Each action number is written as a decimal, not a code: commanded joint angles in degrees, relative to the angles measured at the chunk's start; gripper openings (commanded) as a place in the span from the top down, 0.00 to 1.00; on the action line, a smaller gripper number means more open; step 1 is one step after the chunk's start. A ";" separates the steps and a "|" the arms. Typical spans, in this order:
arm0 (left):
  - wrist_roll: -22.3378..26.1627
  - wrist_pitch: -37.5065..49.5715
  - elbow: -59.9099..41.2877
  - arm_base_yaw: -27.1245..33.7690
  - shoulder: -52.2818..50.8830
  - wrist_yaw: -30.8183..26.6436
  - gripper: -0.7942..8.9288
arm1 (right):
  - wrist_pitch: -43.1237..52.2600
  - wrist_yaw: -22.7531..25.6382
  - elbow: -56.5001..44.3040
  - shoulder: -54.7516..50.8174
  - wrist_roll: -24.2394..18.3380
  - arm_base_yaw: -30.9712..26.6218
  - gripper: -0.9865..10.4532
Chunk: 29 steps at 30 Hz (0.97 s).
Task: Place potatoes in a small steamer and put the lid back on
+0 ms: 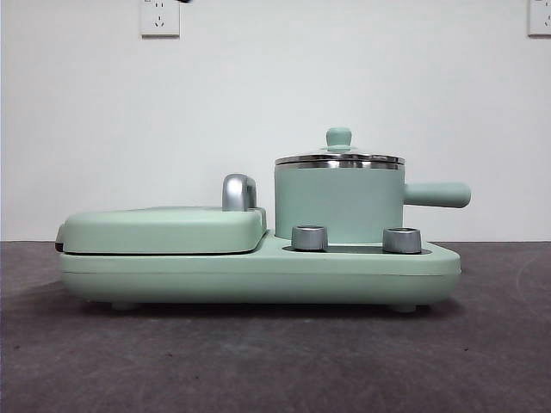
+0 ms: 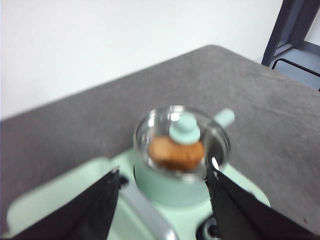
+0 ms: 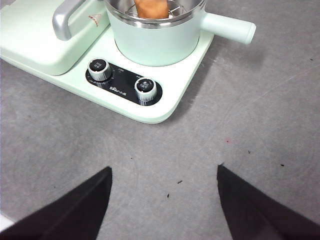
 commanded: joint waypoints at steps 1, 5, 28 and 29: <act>-3.15 -0.13 -5.73 0.44 -5.16 0.09 0.63 | 0.57 -0.22 0.55 0.37 0.96 0.26 0.62; -6.56 -1.95 -14.62 0.98 -14.60 -0.63 0.63 | 0.55 -0.22 0.55 0.37 0.96 0.26 0.62; -12.02 -23.85 -22.91 1.09 -36.96 -7.74 0.91 | 0.42 -1.49 0.61 -0.02 0.74 0.26 0.90; -12.00 -23.76 -22.91 1.09 -36.98 -7.74 0.91 | 0.66 -1.46 0.61 -0.02 0.74 0.26 0.90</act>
